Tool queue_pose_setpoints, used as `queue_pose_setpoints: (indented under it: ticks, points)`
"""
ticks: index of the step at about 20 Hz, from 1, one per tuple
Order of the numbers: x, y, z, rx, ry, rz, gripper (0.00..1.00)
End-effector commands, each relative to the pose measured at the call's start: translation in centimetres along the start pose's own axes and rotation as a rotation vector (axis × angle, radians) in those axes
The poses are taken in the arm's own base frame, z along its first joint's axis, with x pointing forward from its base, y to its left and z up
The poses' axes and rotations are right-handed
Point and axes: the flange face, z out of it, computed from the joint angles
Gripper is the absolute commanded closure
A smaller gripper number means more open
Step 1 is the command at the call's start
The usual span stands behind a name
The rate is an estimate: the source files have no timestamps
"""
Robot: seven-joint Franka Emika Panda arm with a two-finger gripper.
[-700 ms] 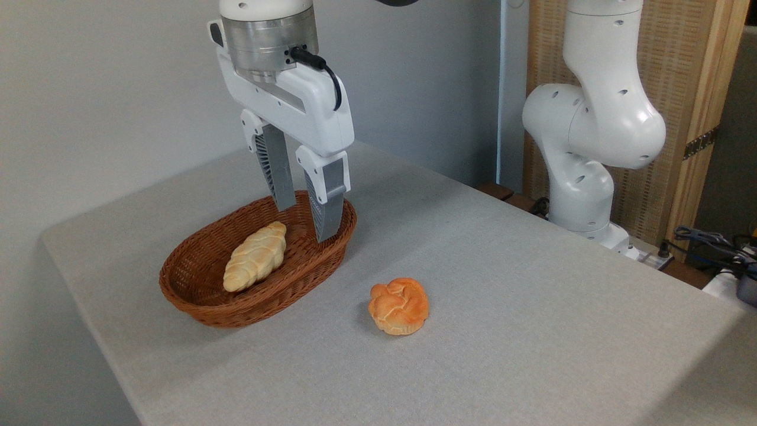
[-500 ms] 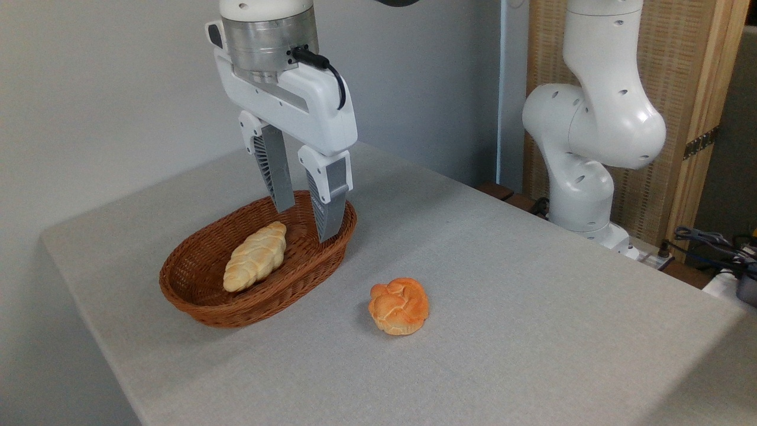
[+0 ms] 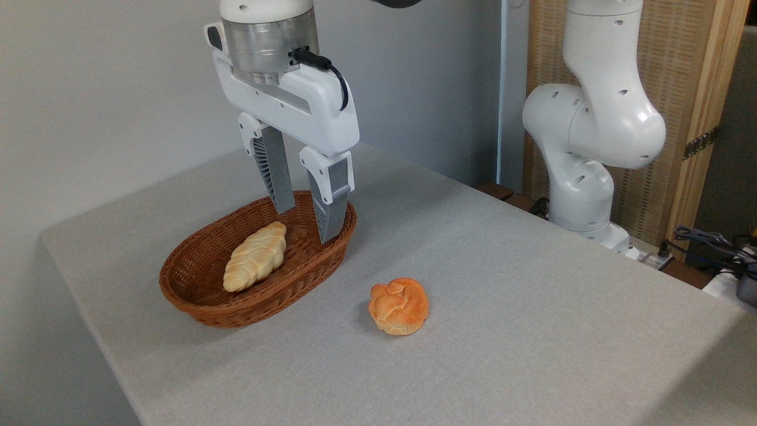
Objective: Put bread into the basket
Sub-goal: 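Move the open gripper over the orange bread roll and lower it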
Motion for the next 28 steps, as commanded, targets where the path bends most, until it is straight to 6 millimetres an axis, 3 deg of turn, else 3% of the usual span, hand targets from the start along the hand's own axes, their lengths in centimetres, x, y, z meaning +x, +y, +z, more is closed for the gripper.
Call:
queue_pose_setpoints:
  ticks: [1,5,13,17,21,24,25,26,27,28]
  points:
    - [-0.5,0.6,0.5,-0.011,-0.024,0.019,0.0]
    - [-3.2,1.7,1.3,-0.007,-0.019,0.165,0.0]
    - [-7.1,3.8,10.8,0.014,-0.008,0.249,0.0]
    - [-8.3,3.4,14.9,0.082,-0.076,0.287,0.0]
    - [-8.9,3.7,17.6,0.077,-0.098,0.299,0.0]
    - [-9.0,3.7,18.3,0.066,-0.108,0.299,0.0]
    - [-9.0,3.7,18.4,0.063,-0.11,0.298,0.04]
    - [-9.0,3.8,18.4,0.063,-0.11,0.301,0.25]
    - [-8.9,3.8,18.5,0.062,-0.112,0.303,0.37]
    - [-8.9,3.9,18.4,0.063,-0.111,0.305,0.4]
